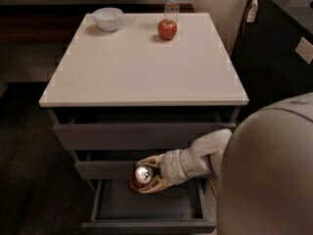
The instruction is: Pick coke can from bottom drawer and place on counter
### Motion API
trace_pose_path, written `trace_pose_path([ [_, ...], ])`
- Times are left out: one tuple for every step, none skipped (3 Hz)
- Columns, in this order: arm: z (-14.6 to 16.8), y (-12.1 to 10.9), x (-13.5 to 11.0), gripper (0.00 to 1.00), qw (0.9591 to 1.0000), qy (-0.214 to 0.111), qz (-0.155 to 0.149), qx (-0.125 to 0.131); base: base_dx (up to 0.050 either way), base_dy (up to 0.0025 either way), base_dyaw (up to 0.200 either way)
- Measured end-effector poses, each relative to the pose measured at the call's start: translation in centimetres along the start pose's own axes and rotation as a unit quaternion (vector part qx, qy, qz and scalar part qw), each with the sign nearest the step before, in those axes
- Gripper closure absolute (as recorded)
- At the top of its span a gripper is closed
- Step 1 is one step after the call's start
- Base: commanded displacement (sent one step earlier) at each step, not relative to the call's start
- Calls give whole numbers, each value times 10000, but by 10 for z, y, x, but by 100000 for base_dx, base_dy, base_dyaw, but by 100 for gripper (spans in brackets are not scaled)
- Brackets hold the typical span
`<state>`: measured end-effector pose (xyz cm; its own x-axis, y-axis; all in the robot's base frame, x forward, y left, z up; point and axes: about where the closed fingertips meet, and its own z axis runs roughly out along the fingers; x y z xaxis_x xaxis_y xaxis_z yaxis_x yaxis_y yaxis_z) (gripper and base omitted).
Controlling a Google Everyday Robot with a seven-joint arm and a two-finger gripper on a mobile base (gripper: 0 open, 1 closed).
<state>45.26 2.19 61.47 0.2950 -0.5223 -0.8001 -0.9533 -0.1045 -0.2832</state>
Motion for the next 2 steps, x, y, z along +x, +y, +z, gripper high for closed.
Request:
trace_pose_path([
  [0, 0, -1, 100, 10000, -17, -15, -5, 0, 0, 0],
  [-1, -1, -10, 100, 10000, -8, 21, -67, 0, 0, 0],
])
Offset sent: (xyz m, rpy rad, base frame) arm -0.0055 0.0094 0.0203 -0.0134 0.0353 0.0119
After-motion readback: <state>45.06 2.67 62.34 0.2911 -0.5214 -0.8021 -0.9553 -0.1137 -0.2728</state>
